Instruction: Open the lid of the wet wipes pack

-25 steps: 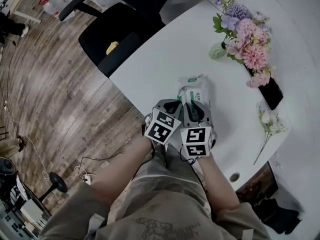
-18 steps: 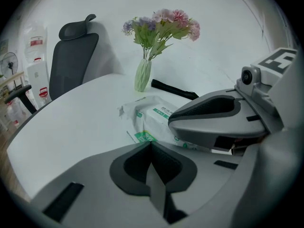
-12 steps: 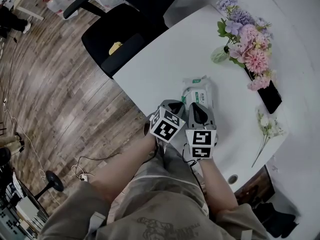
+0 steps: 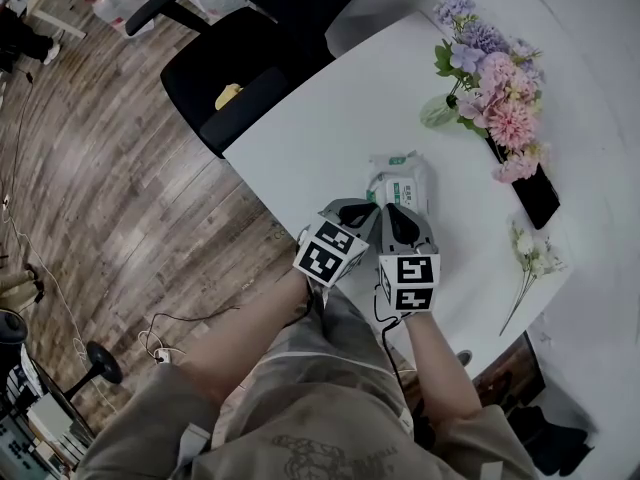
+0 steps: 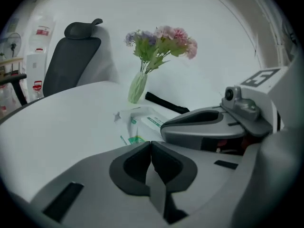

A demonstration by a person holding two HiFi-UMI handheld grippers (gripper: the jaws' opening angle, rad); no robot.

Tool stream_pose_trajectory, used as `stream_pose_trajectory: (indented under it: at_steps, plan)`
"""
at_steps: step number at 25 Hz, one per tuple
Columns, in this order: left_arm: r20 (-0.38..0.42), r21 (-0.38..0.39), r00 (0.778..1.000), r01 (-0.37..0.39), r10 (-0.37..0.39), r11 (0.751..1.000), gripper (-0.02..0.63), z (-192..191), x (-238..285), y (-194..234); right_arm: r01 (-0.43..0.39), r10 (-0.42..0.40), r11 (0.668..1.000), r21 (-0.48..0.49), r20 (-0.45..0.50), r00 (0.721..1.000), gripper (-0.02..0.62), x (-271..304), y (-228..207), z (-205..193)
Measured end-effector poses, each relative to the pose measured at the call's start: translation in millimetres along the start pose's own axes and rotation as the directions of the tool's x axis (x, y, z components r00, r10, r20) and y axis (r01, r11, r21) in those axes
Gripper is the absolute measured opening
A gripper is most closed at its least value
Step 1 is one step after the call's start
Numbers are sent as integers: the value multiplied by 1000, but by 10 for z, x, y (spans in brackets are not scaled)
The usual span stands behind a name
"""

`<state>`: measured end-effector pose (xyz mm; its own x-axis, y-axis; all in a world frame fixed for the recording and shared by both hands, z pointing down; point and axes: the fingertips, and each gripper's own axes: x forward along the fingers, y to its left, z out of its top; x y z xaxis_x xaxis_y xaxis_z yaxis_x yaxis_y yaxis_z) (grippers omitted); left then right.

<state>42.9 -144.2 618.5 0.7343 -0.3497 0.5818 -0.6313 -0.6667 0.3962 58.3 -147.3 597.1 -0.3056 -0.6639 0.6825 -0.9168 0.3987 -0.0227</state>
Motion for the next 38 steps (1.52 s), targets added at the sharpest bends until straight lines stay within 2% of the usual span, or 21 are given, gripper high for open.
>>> stream_pose_trajectory:
  at_steps: [3,5,10,15,18,21,24,32,38]
  plan:
    - [-60,92,997,-44,50,995,17,-65,54,-8,6,-6,1000,-3,4,1000,29,-4,4,5]
    - [-78,112,995,-60,69,992,15,-77,75,-1,23,-23,1000,0,8,1000,29,-4,15,21]
    - [-120,87,990,-63,74,994,15,-104,107,16,95,-96,995,35,51,994,29,-44,30,85]
    - [-113,95,990,-75,85,993,15,-104,114,22,134,-132,991,-8,123,984,29,-200,-40,219]
    - [-101,96,991,-76,85,992,15,-105,106,25,164,-162,986,0,154,975,29,-332,-209,304]
    - [-81,55,994,-62,67,997,15,-115,77,39,178,-179,984,23,159,971,29,-436,-428,304]
    - [-83,12,994,-65,66,998,15,-127,34,96,186,-191,981,49,147,970,29,-493,-623,251]
    - [-107,44,990,-89,93,995,17,-87,-16,138,213,-219,972,99,54,974,34,-391,-1106,-32]
    - [-112,33,989,-92,96,995,15,-105,-30,90,151,-142,978,142,-67,988,32,-157,-1147,-420]
